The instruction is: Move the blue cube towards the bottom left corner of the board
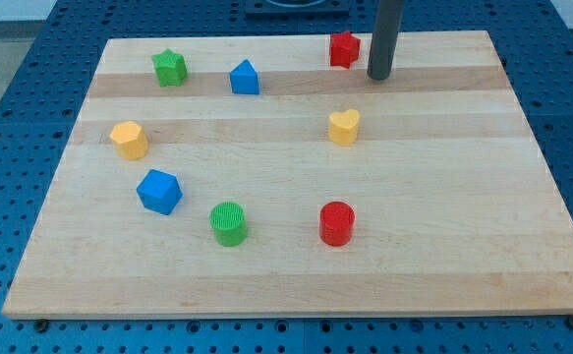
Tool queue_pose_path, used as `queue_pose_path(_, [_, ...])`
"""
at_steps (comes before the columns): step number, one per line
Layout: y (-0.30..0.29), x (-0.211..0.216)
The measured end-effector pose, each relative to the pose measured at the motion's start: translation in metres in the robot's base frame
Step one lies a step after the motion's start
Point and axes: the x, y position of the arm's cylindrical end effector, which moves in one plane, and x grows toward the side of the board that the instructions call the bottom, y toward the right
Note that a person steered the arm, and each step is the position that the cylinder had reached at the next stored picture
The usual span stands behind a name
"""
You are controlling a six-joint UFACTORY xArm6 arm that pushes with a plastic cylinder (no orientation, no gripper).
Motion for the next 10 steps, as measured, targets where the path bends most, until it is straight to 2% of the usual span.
queue_pose_path(1, [-0.003, 0.001])
queue_pose_path(2, [-0.048, 0.03])
queue_pose_path(4, [-0.149, 0.045])
queue_pose_path(5, [-0.192, 0.071])
queue_pose_path(7, [-0.204, 0.029])
queue_pose_path(10, [-0.193, 0.021])
